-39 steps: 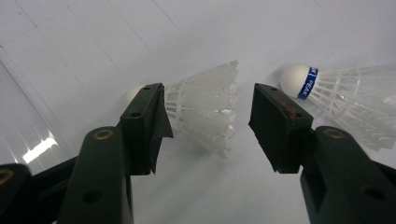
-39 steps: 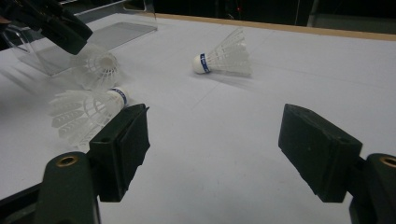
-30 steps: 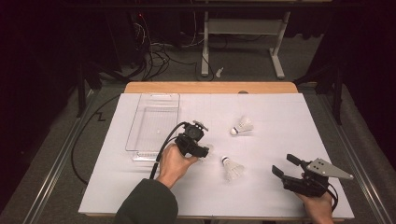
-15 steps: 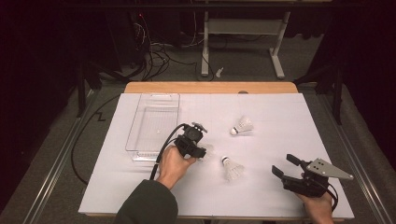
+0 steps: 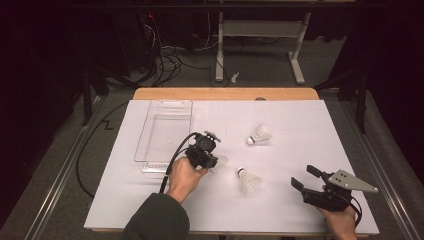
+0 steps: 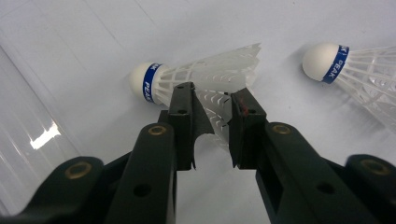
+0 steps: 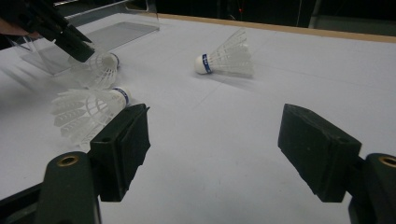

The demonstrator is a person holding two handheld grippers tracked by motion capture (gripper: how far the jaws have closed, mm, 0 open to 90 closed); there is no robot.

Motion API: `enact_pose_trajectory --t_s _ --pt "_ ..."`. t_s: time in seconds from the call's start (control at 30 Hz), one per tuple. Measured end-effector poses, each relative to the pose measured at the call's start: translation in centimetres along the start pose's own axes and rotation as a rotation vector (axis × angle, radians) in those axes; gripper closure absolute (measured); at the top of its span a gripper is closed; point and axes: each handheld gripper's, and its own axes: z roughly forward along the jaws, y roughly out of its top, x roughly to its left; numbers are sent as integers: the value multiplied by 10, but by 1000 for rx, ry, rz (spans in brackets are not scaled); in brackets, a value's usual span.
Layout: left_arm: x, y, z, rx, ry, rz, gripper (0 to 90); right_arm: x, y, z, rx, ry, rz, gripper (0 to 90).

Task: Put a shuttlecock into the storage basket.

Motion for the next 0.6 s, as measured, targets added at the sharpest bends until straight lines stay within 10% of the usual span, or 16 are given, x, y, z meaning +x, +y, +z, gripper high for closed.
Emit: enact_pose_trajectory --t_s 0.6 --pt "13 -5 -19 -62 4 -17 896 0 0 0 1 0 -4 254"
